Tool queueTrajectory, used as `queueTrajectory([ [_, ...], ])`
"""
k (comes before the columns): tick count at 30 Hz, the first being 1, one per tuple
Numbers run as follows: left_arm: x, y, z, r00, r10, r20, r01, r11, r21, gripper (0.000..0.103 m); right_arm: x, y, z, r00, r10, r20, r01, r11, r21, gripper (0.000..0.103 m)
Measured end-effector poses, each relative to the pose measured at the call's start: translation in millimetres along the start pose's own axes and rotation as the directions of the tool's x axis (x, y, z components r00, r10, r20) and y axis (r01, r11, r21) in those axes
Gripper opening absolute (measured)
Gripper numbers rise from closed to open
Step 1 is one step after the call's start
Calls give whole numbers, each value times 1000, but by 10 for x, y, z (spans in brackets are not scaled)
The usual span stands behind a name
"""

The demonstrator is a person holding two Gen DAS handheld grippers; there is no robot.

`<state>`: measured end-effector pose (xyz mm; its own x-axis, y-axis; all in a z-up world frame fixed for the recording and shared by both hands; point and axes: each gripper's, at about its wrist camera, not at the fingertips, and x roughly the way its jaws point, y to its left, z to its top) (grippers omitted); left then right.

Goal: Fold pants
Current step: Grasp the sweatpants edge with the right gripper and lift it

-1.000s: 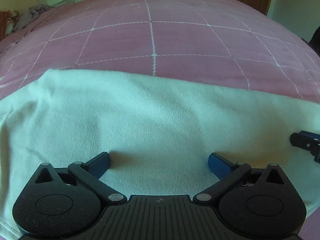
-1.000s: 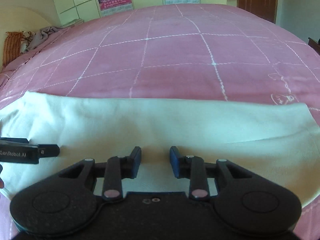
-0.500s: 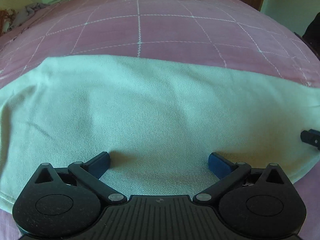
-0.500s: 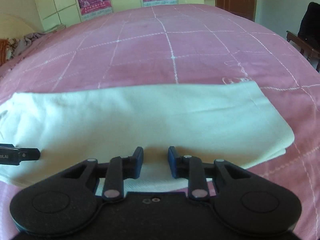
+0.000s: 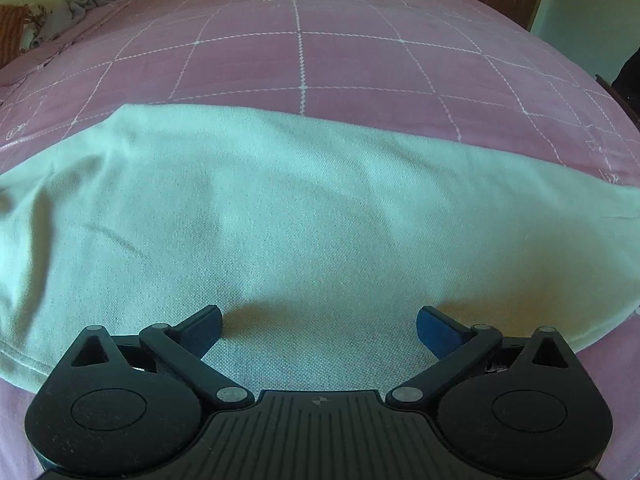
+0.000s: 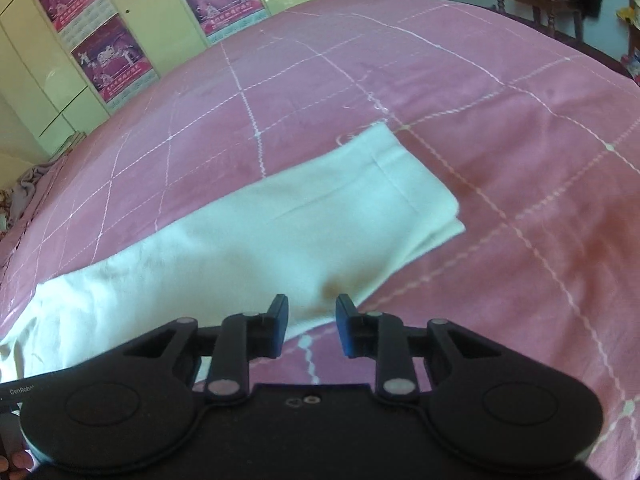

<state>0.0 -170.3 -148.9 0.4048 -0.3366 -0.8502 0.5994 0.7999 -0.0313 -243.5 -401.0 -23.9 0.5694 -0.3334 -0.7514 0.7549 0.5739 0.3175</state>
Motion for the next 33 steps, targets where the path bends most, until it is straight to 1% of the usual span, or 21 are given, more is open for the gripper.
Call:
queueTrajectory([
  [2,6,4,-8,1000,1,3,-1,1000,0,103,6,-97,5,1000,-12,-17,12,1000,28,30],
  [3,9,6,-6,1000,1,3,-1,1000,-1,103,21,-156,14,1000,-11,-24,13,998,55,27],
  [4,14,10,2,1000,2,2,-2,1000,-4,103,12,-212,34,1000,-9,-12,10,996,87,29],
  [6,25,21,22,1000,6,1,-6,1000,-12,103,-14,-243,119,999,-17,40,12,993,121,28],
  [7,33,29,32,1000,8,-1,-8,1000,-15,103,-6,-233,163,998,-18,53,12,993,116,26],
  [9,35,40,47,1000,13,-1,-13,1000,-22,103,67,-248,245,999,-19,46,14,994,111,22],
  [10,45,54,59,1000,15,-2,-15,1000,-25,103,109,-265,265,999,-9,41,4,993,122,17],
  [14,79,84,85,1000,22,-2,-22,999,-30,103,268,-337,320,998,30,46,-38,983,182,16],
  [17,95,117,121,1000,26,-1,-26,999,-37,103,439,-333,365,998,53,27,-57,977,205,22],
  [18,95,137,134,1000,28,-1,-28,999,-47,103,478,-351,384,998,59,19,-62,973,222,22],
  [21,89,202,158,1000,30,-2,-30,997,-66,103,476,-422,399,997,69,36,-76,954,291,22],
  [22,89,224,162,1000,28,0,-28,997,-71,103,434,-442,381,997,68,48,-79,948,308,27],
  [23,98,237,164,1000,30,-2,-30,997,-70,103,376,-460,347,996,66,65,-83,945,317,29],
  [24,111,242,168,999,34,-5,-34,997,-65,103,328,-477,308,996,61,68,-79,948,310,32],
  [29,127,273,163,999,33,-3,-34,997,-66,103,190,-551,227,998,36,60,-52,954,294,31],
  [31,130,271,150,999,32,-2,-32,998,-60,103,181,-537,246,998,-8,55,-8,959,285,31],
  [33,137,262,144,999,36,0,-36,998,-52,103,218,-542,270,998,-21,67,0,956,294,32],
])
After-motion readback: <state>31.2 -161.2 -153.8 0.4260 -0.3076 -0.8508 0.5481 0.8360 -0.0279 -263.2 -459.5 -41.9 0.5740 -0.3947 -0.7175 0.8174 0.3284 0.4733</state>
